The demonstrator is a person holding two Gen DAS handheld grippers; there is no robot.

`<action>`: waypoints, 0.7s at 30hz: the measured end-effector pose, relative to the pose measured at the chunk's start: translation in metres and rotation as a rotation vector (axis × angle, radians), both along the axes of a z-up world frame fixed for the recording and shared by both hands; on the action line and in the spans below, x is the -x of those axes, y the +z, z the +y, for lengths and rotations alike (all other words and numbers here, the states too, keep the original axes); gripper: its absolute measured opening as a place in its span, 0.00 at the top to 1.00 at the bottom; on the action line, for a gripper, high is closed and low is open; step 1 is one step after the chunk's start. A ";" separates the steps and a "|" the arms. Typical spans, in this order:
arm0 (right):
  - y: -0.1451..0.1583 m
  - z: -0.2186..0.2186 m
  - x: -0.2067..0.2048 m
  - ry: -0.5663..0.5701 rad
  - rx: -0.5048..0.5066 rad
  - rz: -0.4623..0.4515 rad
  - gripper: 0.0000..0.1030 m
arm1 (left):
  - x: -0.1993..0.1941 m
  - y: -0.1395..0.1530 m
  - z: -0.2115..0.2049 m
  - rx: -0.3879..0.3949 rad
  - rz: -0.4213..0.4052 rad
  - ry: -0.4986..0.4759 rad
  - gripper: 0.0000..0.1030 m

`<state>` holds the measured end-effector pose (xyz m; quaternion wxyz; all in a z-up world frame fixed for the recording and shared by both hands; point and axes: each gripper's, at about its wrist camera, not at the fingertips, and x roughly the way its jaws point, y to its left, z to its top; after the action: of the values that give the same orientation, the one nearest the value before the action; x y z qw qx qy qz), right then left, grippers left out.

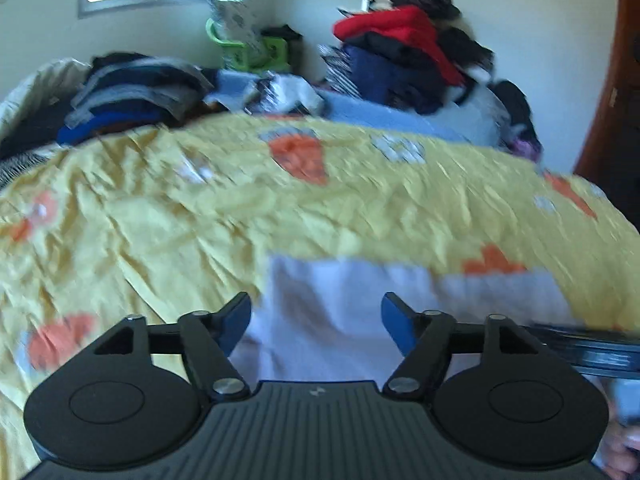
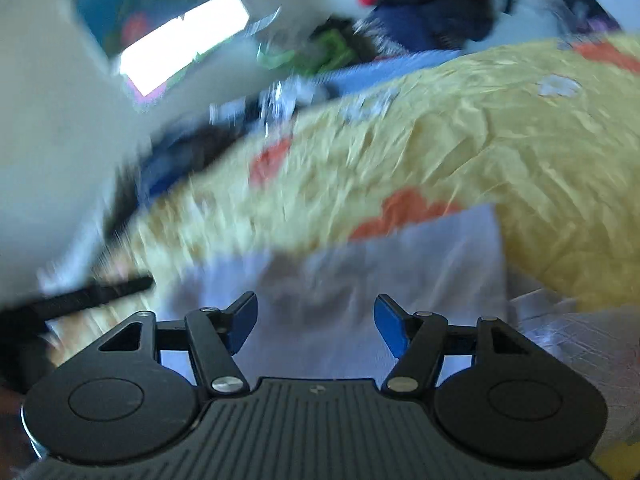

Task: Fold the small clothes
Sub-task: 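Open both tools to release the hem, then withdraw both tools and move them over the folded sweater's side edge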

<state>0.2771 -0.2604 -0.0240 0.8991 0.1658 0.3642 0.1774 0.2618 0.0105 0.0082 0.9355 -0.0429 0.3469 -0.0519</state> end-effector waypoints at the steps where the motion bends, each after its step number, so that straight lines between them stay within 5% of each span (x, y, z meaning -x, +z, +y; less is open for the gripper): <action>1: -0.003 0.007 -0.003 -0.002 0.060 0.007 0.32 | 0.000 -0.006 -0.003 0.012 0.020 -0.010 0.27; 6: -0.007 0.019 -0.014 -0.155 0.307 -0.049 0.31 | -0.002 -0.030 -0.008 0.014 0.070 0.014 0.27; 8: -0.001 0.022 -0.008 -0.188 0.328 -0.083 0.29 | -0.001 -0.032 -0.011 -0.022 0.046 0.017 0.27; 11: 0.005 0.037 0.000 -0.069 0.321 -0.134 0.30 | -0.001 -0.033 -0.015 -0.063 0.039 0.027 0.27; 14: -0.003 0.057 -0.010 0.019 0.366 -0.087 0.30 | -0.002 -0.035 -0.015 -0.065 0.044 0.035 0.27; 18: -0.019 0.054 -0.033 -0.067 0.436 -0.057 0.16 | 0.000 -0.038 -0.017 -0.089 0.041 0.032 0.27; 21: -0.014 0.046 -0.036 -0.149 0.411 -0.047 0.17 | 0.000 -0.040 -0.017 -0.092 0.042 0.028 0.26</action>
<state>0.3135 -0.2145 -0.0379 0.9329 0.0012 0.3583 0.0360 0.2617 -0.0070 -0.0322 0.9296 -0.0055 0.3679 -0.0221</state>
